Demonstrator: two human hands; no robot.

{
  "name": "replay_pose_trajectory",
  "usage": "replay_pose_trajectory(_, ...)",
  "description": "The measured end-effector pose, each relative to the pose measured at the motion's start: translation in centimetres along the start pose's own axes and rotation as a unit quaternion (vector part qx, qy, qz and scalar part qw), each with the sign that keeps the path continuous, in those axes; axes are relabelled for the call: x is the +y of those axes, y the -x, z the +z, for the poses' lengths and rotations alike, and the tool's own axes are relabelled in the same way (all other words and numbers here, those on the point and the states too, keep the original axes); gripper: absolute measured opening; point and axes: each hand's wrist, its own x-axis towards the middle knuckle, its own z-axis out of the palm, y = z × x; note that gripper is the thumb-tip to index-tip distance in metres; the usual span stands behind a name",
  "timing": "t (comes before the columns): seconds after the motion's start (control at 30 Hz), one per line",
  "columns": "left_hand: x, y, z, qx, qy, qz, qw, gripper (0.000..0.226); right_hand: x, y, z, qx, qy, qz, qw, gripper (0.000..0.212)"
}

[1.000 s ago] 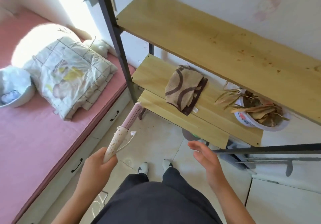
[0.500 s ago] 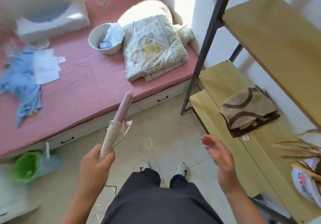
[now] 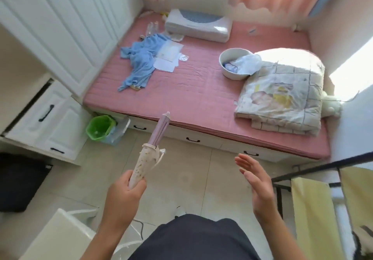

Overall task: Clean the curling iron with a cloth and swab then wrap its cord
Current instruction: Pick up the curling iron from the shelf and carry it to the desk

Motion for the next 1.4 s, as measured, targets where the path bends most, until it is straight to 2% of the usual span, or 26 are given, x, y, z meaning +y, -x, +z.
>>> replay_pose_trajectory(0.23, -5.0, -1.3, -7.5, 0.097, 0.057, -0.086, 0.99, 0.018, -2.0, -5.6, 10.6, -0.135, 0.043, -0.001, 0.99, 0.045)
replay_pose_trajectory(0.47, -8.5, -4.7, -12.7, 0.199, 0.101, -0.161, 0.961, 0.019, -2.2, -13.1, 19.6, -0.237, 0.074, 0.0, 0.969, 0.049)
replay_pose_trajectory(0.77, -8.5, -11.7, -20.2, 0.291, 0.107, -0.236, 0.921, 0.022, -2.2, -23.2, 38.0, -0.4, 0.07, -0.005, 0.914, 0.06)
replay_pose_trajectory(0.87, -9.0, -13.4, -22.6, 0.326, 0.116, -0.261, 0.901, 0.022, -2.3, -25.5, 44.0, -0.458, 0.071, 0.008, 0.886, 0.059)
replay_pose_trajectory(1.07, -11.7, -13.3, -26.8, 0.387, 0.149, -0.307, 0.857, 0.017, -2.0, -26.8, 53.9, -0.544, 0.09, 0.013, 0.834, 0.063)
replay_pose_trajectory(1.13, -13.5, -13.3, -28.3, 0.406, 0.155, -0.322, 0.841, 0.018, -1.9, -26.4, 57.6, -0.567, 0.098, 0.015, 0.818, 0.056)
replay_pose_trajectory(1.2, -15.4, -13.4, -29.7, 0.421, 0.164, -0.338, 0.826, 0.018, -1.6, -25.7, 61.4, -0.581, 0.096, 0.022, 0.808, 0.048)
replay_pose_trajectory(1.4, -21.7, -14.4, -36.7, 0.441, 0.186, -0.357, 0.803, 0.013, -2.2, -20.5, 74.1, -0.612, 0.101, 0.006, 0.785, 0.051)
